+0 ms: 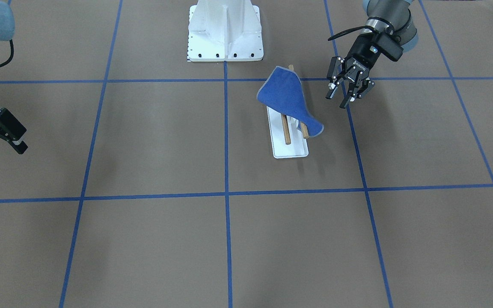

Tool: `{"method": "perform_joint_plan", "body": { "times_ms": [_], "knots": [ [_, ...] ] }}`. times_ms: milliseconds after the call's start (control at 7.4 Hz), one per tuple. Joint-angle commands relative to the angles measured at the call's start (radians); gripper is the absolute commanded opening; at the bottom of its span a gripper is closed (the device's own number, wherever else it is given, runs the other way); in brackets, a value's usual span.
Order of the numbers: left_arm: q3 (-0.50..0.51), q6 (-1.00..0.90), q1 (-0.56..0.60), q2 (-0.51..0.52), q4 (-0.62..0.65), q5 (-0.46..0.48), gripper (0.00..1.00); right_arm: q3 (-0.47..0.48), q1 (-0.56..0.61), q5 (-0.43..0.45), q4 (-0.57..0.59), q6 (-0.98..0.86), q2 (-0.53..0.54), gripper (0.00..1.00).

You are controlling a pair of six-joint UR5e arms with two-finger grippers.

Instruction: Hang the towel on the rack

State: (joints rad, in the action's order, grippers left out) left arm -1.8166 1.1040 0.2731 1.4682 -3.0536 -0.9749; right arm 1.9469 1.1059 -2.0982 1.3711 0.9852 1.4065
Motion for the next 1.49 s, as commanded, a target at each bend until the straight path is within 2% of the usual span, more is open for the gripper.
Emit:
{"method": "perform_joint_plan", "body": {
  "times_ms": [0,135,405,541,676,811,946,1081,1216,1351],
  "knots": [
    [0.000,-0.004,0.104,-0.002,0.015,-0.022,0.98,-0.011,0.002,0.000,-0.003,-0.003,0.002,1.00],
    [0.028,-0.007,0.250,-0.002,0.050,-0.150,0.98,-0.020,0.008,0.001,-0.003,-0.035,0.003,1.00],
    [0.130,-0.039,0.607,0.071,0.203,-0.501,0.98,-0.025,0.022,0.000,-0.004,-0.057,0.006,1.00],
    [0.204,-0.199,0.749,0.163,0.298,-0.618,0.98,-0.031,0.023,0.000,-0.004,-0.071,0.009,1.00],
    [0.229,-0.354,0.847,0.202,0.453,-0.701,0.98,-0.054,0.037,0.000,-0.006,-0.110,0.011,1.00],
    [0.227,-0.488,0.898,0.252,0.634,-0.744,0.98,-0.078,0.060,-0.002,-0.007,-0.164,0.012,1.00],
    [0.229,-0.610,0.938,0.268,0.759,-0.763,0.98,-0.107,0.087,-0.012,-0.009,-0.219,0.014,1.00],
    [0.230,-0.697,0.978,0.276,0.868,-0.847,0.98,-0.141,0.121,-0.038,-0.007,-0.274,0.012,1.00],
    [0.250,-0.775,1.021,0.284,0.979,-1.007,0.98,-0.179,0.158,-0.080,-0.009,-0.324,0.012,1.00],
    [0.252,-0.806,1.058,0.285,1.057,-1.125,0.98,-0.209,0.190,-0.101,-0.006,-0.391,0.012,1.00]
  ]
}}
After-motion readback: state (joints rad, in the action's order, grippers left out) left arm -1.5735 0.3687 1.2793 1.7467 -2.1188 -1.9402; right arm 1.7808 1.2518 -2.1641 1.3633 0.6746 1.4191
